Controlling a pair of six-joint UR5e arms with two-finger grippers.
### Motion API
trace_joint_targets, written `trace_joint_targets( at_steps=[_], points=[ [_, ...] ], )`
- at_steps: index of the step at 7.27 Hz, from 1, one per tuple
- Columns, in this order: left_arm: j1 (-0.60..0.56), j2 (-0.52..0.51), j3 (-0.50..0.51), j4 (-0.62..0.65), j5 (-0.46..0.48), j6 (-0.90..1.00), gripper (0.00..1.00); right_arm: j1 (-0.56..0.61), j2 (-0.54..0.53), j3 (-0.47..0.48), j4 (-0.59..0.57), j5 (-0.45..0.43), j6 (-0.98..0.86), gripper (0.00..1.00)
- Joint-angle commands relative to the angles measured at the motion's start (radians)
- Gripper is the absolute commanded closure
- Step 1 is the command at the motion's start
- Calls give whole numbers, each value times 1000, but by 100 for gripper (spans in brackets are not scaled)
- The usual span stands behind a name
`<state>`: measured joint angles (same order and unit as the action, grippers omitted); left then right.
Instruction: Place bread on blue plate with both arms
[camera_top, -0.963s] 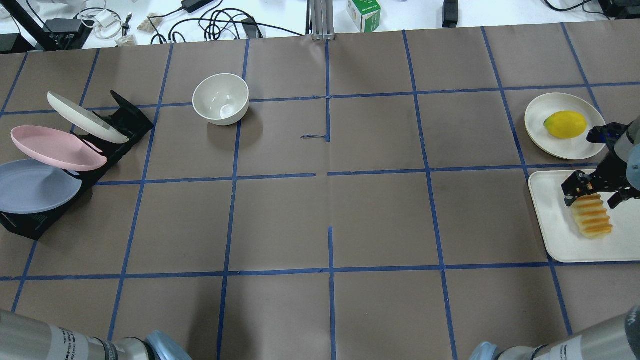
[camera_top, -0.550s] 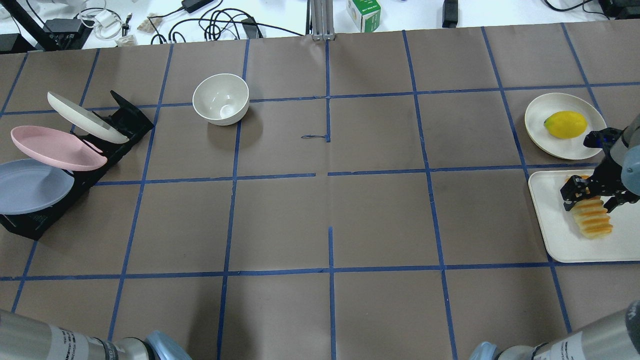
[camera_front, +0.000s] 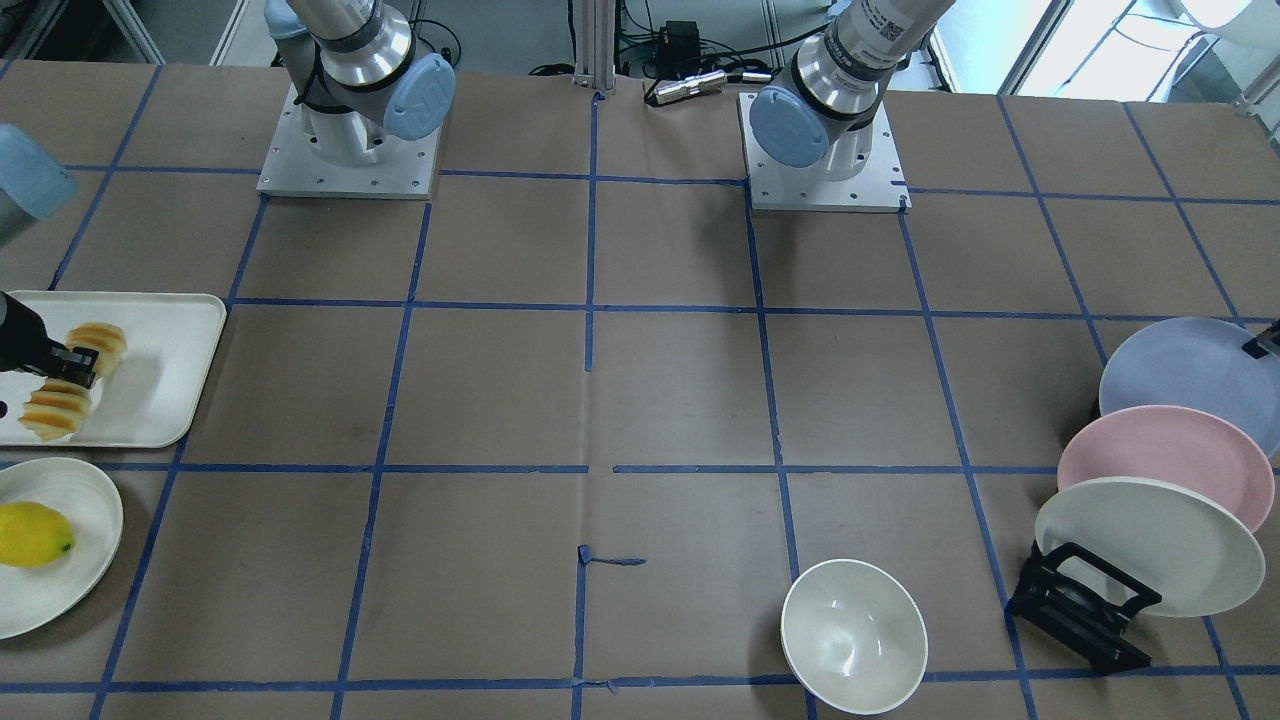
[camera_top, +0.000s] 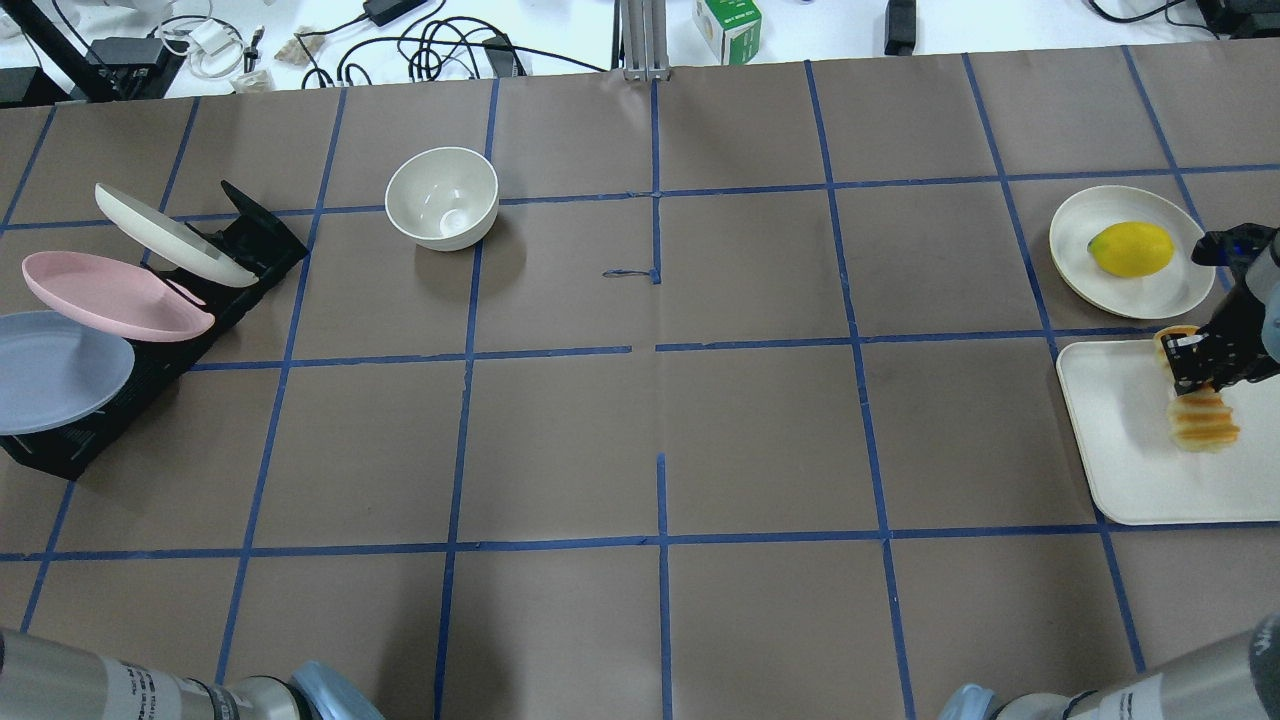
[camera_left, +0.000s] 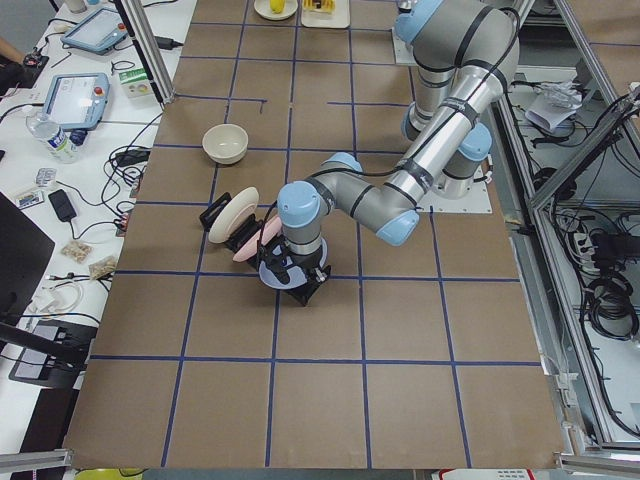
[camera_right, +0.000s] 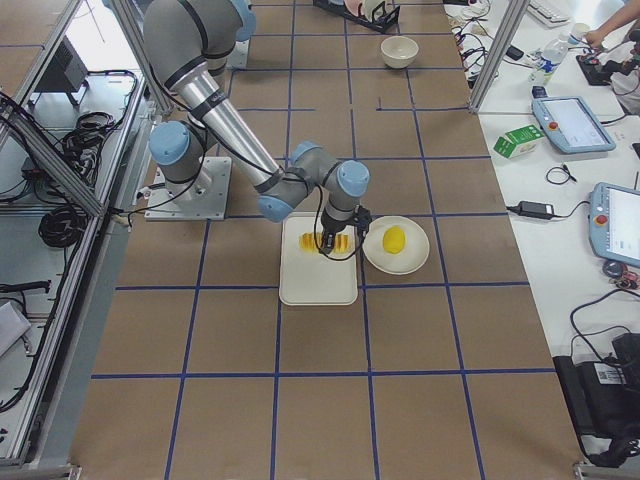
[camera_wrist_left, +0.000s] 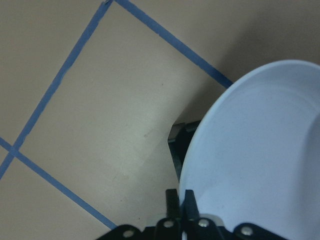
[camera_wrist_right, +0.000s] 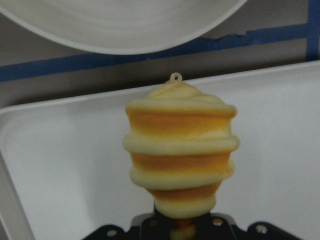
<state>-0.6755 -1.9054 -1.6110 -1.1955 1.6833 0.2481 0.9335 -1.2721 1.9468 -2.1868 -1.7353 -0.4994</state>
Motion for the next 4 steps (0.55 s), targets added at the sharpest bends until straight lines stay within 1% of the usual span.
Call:
trace_joint_targets(
  at_steps=[1,2,3,4],
  points=[
    [1,49,92,-316,76,23,100,43,-65,-107,169,11,2,100],
    [1,58,115,-455,101,23,100,95,-78,-176,217,8,5,100],
    [-2,69,112,-566,95,25,100,140,-85,-254,325,13,15,100],
    [-19,75,108,-666,61,31,100,178,-85,-319,400,58,44,100]
  ],
)
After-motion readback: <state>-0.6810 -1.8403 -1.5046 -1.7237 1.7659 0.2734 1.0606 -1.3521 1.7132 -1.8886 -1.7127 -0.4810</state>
